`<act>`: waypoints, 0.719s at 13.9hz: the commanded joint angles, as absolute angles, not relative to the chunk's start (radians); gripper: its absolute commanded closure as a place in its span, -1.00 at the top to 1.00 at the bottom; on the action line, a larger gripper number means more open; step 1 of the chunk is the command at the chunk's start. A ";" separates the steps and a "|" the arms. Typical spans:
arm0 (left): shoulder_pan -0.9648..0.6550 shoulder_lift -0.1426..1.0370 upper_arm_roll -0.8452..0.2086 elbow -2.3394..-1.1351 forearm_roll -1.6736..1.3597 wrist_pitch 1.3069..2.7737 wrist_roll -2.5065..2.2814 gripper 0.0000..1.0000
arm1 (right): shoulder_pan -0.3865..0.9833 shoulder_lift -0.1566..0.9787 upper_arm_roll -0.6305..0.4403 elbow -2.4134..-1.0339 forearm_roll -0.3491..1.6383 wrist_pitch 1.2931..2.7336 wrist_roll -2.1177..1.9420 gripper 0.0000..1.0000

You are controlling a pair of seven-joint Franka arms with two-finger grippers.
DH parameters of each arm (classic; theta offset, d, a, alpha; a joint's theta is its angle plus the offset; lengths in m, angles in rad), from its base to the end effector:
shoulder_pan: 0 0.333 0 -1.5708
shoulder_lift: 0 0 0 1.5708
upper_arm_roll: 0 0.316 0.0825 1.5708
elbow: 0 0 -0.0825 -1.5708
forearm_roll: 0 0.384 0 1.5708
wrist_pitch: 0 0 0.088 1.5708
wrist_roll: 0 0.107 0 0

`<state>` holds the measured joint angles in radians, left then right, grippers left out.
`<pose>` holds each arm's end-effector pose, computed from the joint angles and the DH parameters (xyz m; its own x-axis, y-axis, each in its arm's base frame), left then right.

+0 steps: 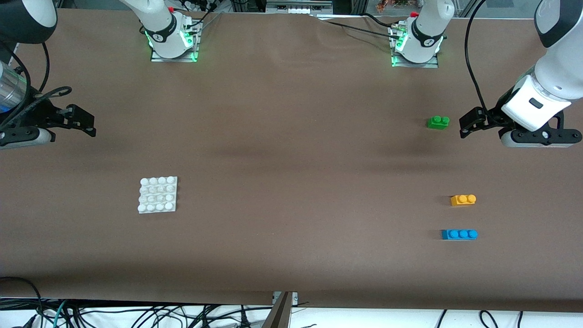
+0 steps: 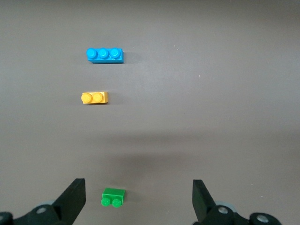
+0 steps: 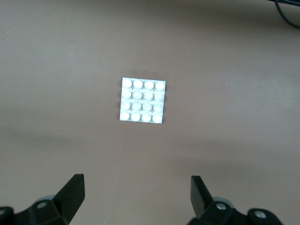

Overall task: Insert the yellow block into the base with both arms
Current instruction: 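Move the right gripper down to the white base plate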

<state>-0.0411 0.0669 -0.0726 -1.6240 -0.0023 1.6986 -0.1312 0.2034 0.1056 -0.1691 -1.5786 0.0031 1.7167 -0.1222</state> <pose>0.5797 -0.0652 0.5725 0.9998 0.0180 0.0069 0.0179 -0.9998 0.0081 0.5968 0.0256 0.5738 0.9871 0.1569 0.0320 0.1564 -0.9875 0.0187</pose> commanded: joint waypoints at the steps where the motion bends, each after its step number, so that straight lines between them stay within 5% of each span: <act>1: -0.052 0.100 -0.075 -1.569 -0.026 1.661 -0.127 1.00 | 0.204 0.120 -0.163 -1.577 -0.009 1.726 -0.118 1.00; 5: -0.057 0.115 -0.072 -1.542 -0.028 1.657 -0.129 1.00 | 0.201 0.158 -0.163 -1.589 -0.002 1.732 -0.120 1.00; 10: -0.061 0.121 -0.077 -1.539 -0.029 1.655 -0.130 1.00 | 0.195 0.183 -0.169 -1.788 0.000 1.979 -0.121 1.00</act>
